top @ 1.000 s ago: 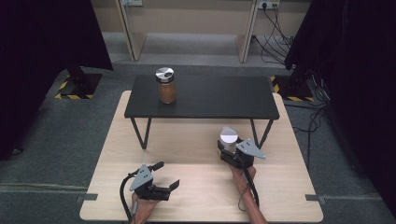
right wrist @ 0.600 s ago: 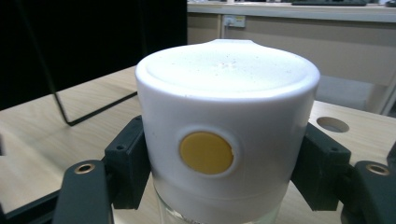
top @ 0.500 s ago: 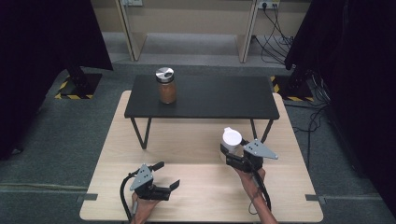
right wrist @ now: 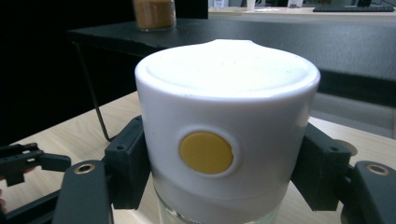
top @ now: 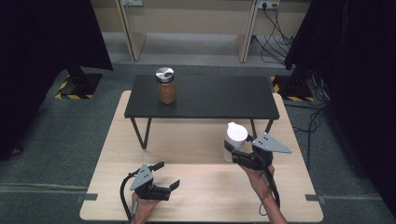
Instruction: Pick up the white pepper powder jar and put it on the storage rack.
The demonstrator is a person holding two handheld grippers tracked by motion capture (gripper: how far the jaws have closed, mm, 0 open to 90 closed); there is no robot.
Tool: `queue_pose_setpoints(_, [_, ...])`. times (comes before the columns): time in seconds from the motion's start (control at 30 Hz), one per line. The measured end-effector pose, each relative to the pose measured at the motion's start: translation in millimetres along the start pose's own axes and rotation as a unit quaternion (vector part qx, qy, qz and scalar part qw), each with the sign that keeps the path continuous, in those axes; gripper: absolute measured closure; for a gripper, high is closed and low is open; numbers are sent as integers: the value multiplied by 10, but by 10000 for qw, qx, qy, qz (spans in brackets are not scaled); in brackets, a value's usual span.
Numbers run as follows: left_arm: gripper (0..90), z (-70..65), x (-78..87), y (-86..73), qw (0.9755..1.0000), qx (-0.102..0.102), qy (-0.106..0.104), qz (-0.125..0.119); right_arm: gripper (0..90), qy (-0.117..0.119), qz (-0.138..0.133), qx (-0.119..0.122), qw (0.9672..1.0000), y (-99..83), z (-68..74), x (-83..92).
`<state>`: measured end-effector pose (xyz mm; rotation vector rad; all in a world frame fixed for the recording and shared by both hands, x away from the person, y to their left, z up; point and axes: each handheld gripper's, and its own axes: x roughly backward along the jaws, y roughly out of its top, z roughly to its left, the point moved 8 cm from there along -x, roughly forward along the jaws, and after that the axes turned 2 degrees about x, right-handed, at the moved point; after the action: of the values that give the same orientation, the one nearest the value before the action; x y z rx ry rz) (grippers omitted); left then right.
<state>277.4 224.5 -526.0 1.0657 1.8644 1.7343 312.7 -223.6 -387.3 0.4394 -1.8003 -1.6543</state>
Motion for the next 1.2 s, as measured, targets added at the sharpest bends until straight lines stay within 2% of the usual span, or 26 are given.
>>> queue_pose_setpoints(0.23, [35, 0, -1, 0, 10000, 2, -7, 3, 307, 60, 71, -3, 10000, 276, -14, 35])
queue_pose_setpoints(0.67, [34, -2, -3, 0, 10000, 7, 0, 3, 307, 73, 116, 109, 9998, 803, -15, -11])
queue_pose_setpoints(0.97, [31, 4, 3, -1, 10000, 14, -24, -19, 307, 87, 220, 80, 9997, 1029, -51, -107])
queue_pose_setpoints(1.2, [28, 6, 2, -2, 10000, 24, -32, -28, 307, -63, 261, 14, 9996, 1148, -125, -207])
